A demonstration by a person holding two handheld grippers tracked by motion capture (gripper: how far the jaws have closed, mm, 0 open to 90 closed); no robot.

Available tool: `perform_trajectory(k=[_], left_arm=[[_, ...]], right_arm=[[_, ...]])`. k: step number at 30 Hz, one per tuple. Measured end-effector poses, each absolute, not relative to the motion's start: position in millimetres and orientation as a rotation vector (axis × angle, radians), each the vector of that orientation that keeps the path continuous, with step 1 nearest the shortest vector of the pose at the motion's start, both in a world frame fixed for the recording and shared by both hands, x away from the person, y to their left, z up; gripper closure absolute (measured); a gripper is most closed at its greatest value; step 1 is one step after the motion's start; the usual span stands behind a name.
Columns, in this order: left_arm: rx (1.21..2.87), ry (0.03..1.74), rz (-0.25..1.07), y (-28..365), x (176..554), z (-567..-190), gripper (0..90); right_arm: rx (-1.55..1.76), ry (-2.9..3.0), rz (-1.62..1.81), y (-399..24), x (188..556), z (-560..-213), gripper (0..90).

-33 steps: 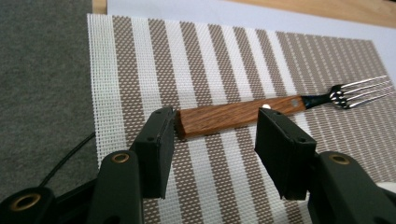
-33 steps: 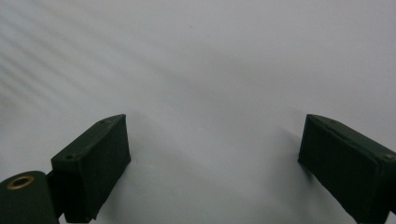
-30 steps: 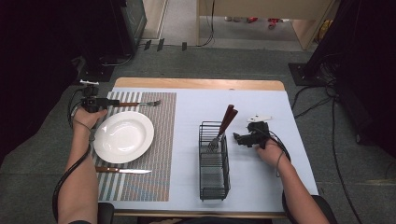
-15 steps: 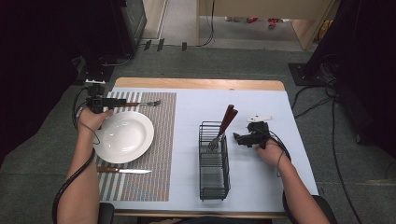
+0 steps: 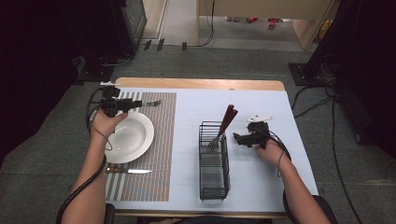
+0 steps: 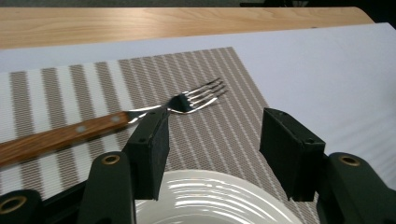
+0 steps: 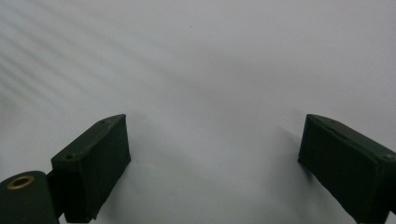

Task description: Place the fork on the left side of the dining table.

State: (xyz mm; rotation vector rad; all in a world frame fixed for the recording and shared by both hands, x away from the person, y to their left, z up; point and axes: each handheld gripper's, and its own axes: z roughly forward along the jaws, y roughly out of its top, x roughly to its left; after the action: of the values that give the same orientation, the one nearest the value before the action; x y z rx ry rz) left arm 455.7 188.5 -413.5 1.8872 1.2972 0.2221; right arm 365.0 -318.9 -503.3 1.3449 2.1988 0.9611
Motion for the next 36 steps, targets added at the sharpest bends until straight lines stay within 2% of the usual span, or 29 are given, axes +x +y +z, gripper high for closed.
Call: perform_trajectory(k=[12,24,27,36], left_arm=[[1.928,1.216,0.245,137.2,430.3,-421.4,36.2],[1.999,1.092,0.149,76.1,409.4,-438.8,31.0],[2.011,1.069,0.098,63.6,405.5,-445.3,30.1],[2.074,0.973,0.053,34.9,396.4,-459.8,27.4]], right_arm=[[1.342,2.199,0.960,-319.0,365.0,-503.4,8.1],[1.345,2.200,0.961,-318.8,364.8,-503.3,8.1],[1.345,2.200,0.961,-318.8,364.8,-503.3,8.1],[1.344,2.200,0.961,-318.8,364.9,-503.3,8.1]])
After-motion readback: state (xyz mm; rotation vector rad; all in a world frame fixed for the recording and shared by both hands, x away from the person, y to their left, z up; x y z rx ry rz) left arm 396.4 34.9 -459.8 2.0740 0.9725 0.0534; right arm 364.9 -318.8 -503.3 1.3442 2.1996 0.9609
